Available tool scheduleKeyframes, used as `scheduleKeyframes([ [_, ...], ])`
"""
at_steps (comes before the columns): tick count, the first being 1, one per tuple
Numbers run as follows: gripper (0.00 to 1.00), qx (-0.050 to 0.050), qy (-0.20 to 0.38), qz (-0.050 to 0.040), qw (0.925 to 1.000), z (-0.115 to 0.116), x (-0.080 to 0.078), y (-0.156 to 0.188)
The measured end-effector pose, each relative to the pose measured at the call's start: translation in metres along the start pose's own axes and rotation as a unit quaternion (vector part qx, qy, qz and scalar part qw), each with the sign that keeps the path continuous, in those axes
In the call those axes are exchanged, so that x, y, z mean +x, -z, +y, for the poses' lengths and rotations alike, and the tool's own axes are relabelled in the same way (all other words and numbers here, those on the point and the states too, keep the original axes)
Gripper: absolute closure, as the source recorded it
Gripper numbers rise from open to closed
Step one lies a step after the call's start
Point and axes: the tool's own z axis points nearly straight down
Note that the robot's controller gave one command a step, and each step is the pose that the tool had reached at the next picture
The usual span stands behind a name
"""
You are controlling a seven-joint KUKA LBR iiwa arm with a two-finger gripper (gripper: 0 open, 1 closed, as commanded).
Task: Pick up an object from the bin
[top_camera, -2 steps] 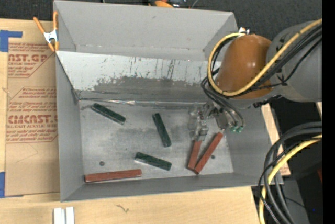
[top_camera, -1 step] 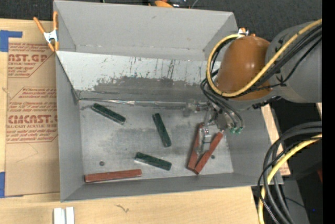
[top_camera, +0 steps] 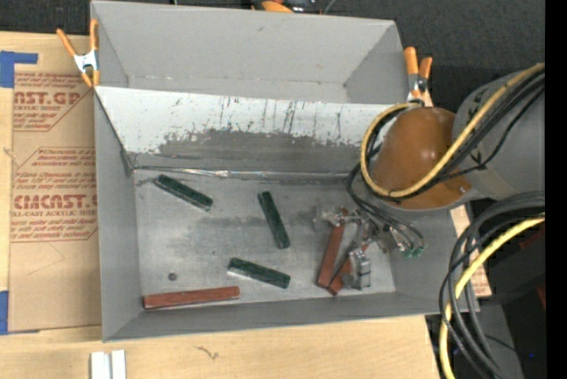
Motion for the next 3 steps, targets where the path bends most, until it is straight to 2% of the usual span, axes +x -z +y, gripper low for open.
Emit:
scheduleKeyframes([
  [1,0.00,0.001,0.226,-0.0018,0.9741,-0.032,-0.021,0.001],
  [2,1.00,0.000,0.226,-0.0024,0.9742,-0.031,-0.021,0.002],
  [3,1.00,0.003,0.219,-0.0055,0.9756,-0.018,-0.014,0.145],
])
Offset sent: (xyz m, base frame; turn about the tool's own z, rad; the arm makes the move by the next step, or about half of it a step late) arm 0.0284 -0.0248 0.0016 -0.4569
